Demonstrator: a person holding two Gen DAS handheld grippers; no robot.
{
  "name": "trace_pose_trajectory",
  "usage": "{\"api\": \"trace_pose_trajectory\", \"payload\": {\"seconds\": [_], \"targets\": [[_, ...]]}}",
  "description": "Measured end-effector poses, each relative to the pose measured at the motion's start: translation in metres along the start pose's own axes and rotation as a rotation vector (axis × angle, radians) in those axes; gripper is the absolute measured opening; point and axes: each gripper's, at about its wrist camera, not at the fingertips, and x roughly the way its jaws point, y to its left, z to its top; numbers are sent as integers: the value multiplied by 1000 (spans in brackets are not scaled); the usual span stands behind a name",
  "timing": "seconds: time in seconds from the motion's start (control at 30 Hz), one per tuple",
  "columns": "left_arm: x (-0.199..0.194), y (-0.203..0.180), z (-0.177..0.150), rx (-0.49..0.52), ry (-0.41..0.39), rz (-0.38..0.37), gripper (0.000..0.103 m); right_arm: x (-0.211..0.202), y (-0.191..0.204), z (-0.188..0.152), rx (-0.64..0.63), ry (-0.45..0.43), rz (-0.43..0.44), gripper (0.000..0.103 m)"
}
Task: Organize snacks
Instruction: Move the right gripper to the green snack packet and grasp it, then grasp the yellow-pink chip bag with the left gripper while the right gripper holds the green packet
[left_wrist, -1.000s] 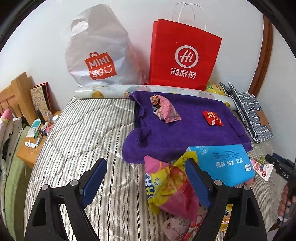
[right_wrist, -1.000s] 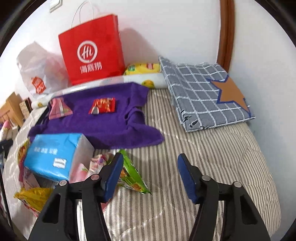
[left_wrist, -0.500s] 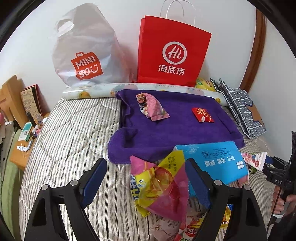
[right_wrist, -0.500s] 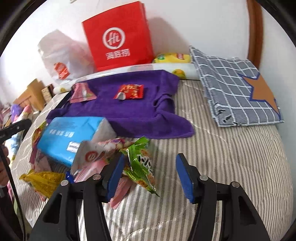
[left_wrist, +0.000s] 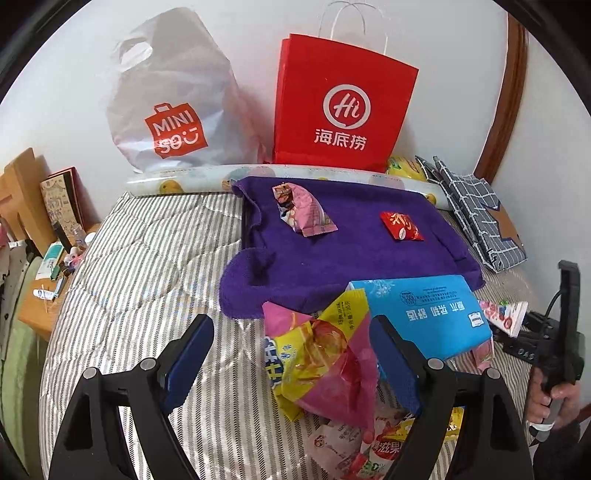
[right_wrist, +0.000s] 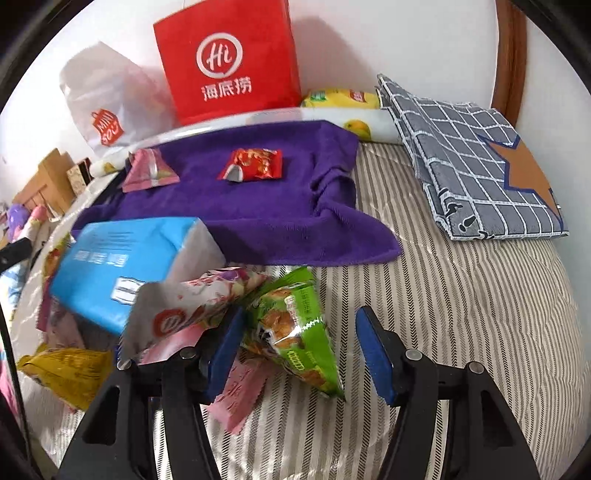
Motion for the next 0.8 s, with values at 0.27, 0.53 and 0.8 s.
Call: {"api": "trace_pose_trajectory", "payload": {"seconds": [0.27,0.53,0.8], "targets": [[-7,16,-7,-13,3,-7,85,-34,-19,-13,70,-78,-58,38],[7,8,-10,-2,44,-74,85,-40,-34,-30,103,-78,-119,38],[38,10,-13,-37,140,-95,84,-30,-34,-39,78,-77,-133,40]]}}
